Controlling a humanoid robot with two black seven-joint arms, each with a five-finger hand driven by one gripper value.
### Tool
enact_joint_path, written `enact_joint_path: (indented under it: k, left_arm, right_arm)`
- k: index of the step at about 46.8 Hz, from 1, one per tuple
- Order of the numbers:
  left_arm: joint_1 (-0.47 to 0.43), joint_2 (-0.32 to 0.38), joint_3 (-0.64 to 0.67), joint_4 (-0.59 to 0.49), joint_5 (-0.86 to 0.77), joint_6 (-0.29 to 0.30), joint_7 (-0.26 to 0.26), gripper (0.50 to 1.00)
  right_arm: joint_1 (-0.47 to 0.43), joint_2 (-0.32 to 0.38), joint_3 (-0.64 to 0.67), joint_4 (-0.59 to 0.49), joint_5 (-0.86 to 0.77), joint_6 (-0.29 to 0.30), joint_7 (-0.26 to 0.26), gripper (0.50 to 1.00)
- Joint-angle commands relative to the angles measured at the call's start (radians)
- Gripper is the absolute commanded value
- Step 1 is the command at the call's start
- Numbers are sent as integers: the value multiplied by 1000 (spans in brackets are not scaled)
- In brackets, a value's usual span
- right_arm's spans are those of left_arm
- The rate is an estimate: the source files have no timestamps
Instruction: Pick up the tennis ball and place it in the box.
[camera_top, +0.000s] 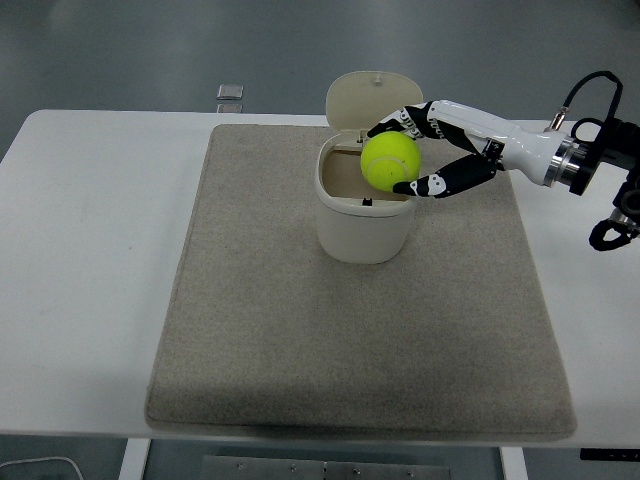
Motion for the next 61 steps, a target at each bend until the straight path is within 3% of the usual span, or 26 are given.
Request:
enact_joint_path:
  k: [1,5,29,41,47,55,61]
  left_arm:
    - [0,0,0,0,0,0,0,992]
    - [0,0,0,0,0,0,0,992]
    - [0,0,0,0,0,0,0,992]
    - [0,0,0,0,0,0,0,992]
    - [0,0,0,0,0,0,0,992]
    - [0,0,0,0,0,0,0,992]
    - [0,0,0,0,0,0,0,992]
  right_arm:
    - [0,1,0,0,0,1,2,829]
    - [-1,1,0,0,0,1,2,858]
    - [-3,-14,6,9,15,33,11,901]
    - [-40,-106,23,14,216,132,2,907]
    - [-66,-148,20,3,331,142,0,907]
    - [-110,-140,20,-72,442,136,-5,907]
    - [-121,-131,22,-126,613,125,-73,907]
